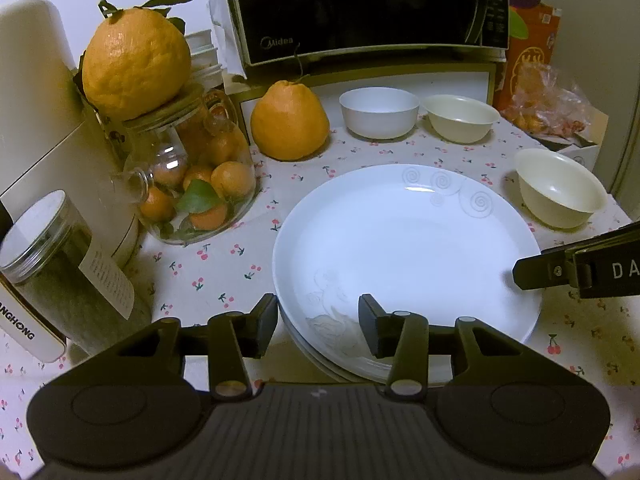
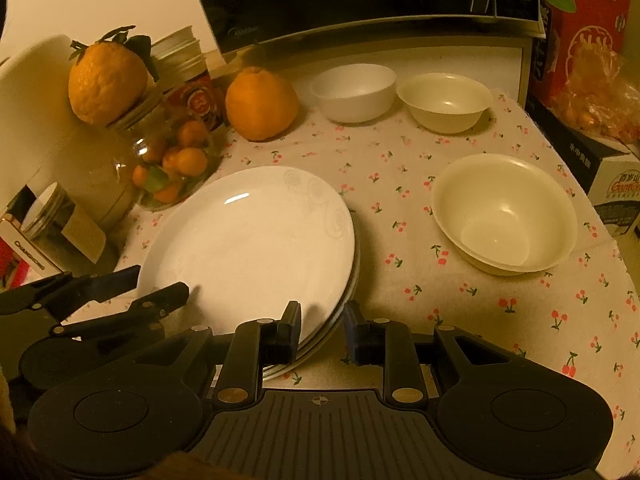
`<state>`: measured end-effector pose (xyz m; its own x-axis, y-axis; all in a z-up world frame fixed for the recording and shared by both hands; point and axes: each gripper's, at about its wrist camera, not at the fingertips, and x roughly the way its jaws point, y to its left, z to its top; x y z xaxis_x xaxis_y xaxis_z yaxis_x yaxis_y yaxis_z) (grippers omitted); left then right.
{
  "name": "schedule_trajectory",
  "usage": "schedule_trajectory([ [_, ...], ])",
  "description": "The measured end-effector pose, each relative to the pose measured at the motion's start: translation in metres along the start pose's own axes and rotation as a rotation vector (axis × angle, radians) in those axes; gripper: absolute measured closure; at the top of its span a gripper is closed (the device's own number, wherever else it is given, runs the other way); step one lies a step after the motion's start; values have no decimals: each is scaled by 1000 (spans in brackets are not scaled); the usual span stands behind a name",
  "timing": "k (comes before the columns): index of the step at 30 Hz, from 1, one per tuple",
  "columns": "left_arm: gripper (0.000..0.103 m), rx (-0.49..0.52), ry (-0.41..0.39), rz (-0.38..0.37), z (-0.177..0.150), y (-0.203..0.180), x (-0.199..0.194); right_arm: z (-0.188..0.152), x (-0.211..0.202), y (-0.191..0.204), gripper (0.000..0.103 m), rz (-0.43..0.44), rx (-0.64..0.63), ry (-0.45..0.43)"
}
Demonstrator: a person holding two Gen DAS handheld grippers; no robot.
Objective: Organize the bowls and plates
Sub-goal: 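Lower the white plate onto the blue plate stack with both grippers, then open both grippers and lift them off the plate stack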
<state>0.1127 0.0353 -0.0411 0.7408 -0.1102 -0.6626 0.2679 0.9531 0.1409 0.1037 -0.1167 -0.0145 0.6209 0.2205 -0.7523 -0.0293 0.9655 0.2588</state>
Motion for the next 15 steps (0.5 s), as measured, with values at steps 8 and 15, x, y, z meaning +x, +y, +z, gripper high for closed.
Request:
schedule_trajectory([
  [8, 45, -36, 33, -12, 2, 2, -2, 2, -7, 1, 57, 50, 8, 5],
  [15, 27, -113, 59, -22, 5, 9, -8, 1, -14, -2, 47, 60, 29, 2],
])
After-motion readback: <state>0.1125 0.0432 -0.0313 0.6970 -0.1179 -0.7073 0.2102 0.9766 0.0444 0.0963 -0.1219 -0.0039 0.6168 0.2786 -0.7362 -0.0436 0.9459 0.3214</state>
